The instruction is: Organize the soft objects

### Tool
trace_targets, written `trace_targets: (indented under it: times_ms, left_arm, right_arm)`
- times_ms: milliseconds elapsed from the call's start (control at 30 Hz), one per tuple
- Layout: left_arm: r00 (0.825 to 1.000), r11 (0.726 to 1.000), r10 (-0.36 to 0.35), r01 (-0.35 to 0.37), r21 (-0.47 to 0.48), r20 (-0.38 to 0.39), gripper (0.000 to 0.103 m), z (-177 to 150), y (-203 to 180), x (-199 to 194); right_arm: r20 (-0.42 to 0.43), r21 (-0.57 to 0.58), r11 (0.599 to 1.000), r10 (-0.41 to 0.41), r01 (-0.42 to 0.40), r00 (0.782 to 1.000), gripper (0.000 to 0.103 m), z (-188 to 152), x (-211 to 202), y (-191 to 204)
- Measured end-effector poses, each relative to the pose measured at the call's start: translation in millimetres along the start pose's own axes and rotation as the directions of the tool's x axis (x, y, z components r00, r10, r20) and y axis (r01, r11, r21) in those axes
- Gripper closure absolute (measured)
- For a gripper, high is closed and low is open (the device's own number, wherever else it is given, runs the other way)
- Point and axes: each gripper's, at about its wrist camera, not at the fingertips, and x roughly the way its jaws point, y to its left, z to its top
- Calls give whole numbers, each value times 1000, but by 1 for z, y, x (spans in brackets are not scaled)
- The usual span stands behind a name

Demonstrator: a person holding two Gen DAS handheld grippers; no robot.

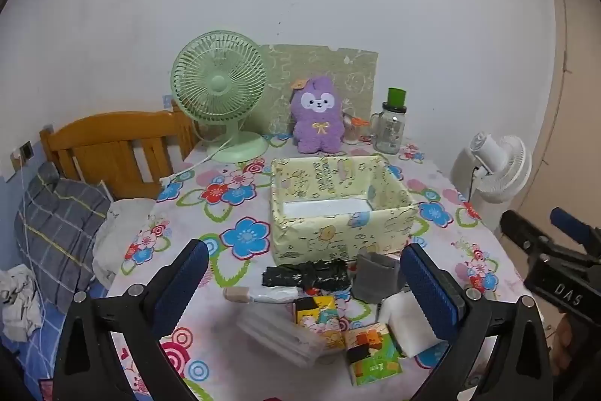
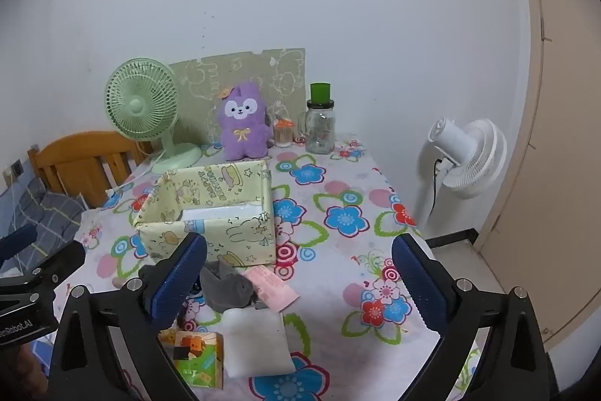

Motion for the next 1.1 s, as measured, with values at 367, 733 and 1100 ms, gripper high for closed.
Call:
trace_targets:
  times_ms: [367,733,1100]
  left_arm:
    - [999,999,-27,28,-31,35,0,4,2,-6]
    - [999,1000,-28,29,-11,20,0,1,-3,3]
    - [999,999,-33,33,-3,15,0,3,-6,6]
  right_arm:
    - [-37,6,999,32,-32,999,3,0,1,5]
    - [-24,-13,997,72,-72,997,3,0,-1,14]
    - [-19,-6,997,74,-74,997,3,-1,1,11]
